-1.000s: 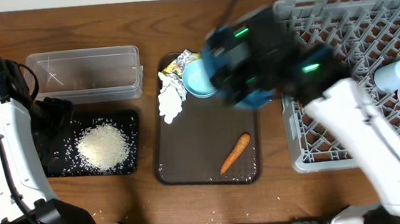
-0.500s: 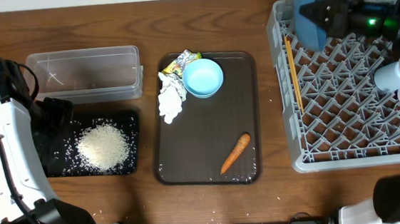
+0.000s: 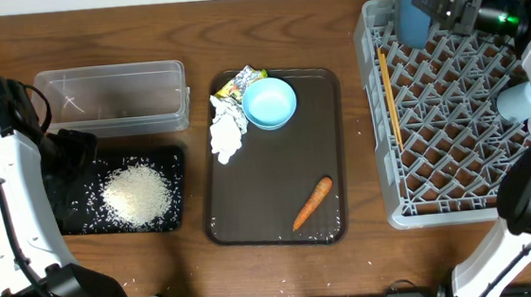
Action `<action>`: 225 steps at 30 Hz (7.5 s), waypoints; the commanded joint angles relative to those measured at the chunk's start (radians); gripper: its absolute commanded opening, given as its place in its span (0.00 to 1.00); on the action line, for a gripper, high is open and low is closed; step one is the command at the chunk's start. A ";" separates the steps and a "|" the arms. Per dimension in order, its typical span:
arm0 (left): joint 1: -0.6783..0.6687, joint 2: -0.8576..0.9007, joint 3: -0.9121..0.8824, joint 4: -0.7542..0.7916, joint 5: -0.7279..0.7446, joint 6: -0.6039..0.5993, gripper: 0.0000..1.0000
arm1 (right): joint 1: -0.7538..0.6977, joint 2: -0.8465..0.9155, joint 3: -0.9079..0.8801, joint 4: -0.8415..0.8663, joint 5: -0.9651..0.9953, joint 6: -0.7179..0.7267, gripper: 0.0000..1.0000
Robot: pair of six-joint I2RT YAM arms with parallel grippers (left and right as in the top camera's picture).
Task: Sort waste into correct bins and load items into the dishwasher rack
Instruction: 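Carry the blue plate into the back of the rack and release it, then move the right gripper back to the light-blue bowl on the tray, then grasp the light-blue bowl rim with the right gripper and lift it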
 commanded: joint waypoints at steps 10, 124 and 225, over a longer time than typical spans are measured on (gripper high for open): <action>0.003 0.010 0.009 -0.003 -0.005 -0.009 0.99 | -0.100 0.054 0.000 0.032 -0.089 0.066 0.01; 0.003 0.010 0.009 -0.003 -0.005 -0.009 0.99 | 0.932 -0.027 -0.050 -0.446 1.418 0.652 0.97; 0.003 0.010 0.009 -0.003 -0.005 -0.009 0.99 | 1.001 0.166 -0.052 -0.418 1.598 0.456 0.57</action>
